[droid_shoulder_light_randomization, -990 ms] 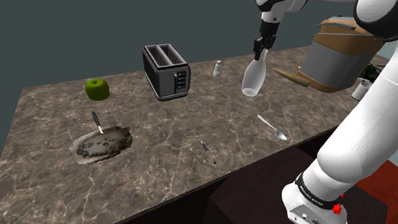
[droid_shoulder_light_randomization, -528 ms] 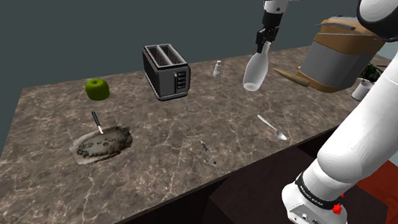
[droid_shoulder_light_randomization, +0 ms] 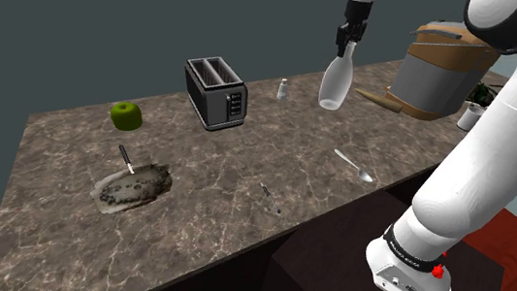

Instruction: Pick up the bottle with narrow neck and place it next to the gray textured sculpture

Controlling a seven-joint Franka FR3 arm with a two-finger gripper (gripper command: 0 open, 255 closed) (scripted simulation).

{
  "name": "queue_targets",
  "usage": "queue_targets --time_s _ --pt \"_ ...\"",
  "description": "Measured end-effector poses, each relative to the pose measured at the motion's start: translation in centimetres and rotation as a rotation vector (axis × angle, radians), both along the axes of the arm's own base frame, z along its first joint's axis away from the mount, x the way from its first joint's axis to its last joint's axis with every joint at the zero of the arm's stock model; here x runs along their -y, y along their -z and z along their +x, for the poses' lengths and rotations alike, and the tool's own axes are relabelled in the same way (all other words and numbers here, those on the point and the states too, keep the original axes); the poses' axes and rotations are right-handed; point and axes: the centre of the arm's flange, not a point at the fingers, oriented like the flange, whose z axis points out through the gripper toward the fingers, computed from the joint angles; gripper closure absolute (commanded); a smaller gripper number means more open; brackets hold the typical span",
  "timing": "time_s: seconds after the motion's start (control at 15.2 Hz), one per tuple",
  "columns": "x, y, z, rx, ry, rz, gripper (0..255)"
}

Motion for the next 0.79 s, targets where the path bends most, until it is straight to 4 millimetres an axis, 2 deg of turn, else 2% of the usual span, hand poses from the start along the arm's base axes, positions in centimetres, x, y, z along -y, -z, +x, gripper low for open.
queue_targets --time_s 0.79 --pt "0.1 -6.4 0.0 0.000 0.000 0.000 255"
